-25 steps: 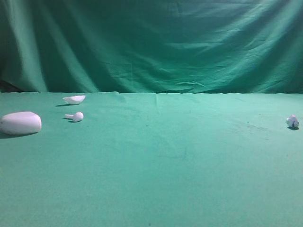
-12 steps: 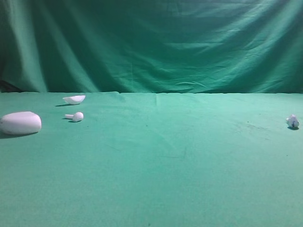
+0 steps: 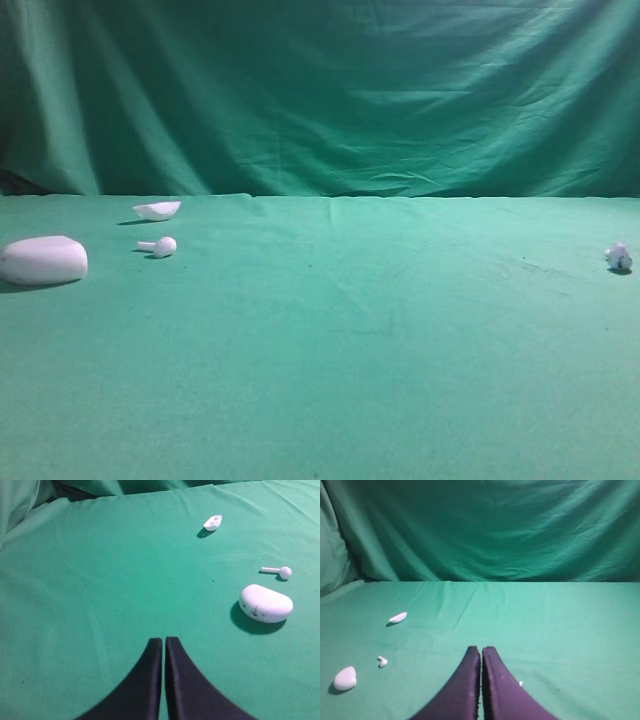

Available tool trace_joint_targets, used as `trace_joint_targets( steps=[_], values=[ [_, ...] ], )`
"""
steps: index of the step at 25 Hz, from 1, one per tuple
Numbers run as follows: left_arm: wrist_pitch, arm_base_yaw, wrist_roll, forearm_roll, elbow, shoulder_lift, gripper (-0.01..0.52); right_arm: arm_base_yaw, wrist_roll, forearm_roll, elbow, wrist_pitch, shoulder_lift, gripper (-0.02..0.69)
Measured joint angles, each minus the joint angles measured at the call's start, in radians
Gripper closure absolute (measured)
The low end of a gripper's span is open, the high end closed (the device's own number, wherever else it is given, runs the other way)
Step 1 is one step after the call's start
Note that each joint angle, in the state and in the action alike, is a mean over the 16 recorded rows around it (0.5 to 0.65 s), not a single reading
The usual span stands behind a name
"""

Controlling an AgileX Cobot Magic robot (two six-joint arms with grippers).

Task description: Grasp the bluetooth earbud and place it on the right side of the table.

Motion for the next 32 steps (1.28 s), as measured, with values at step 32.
trace_joint_targets(
  steps=[32],
  values=[
    [0.000,0.000,0.000,0.000,0.000,0.000,0.514,-0.143,0.063,-0.126,0.658,-0.462,-0.097,0.665]
  ],
)
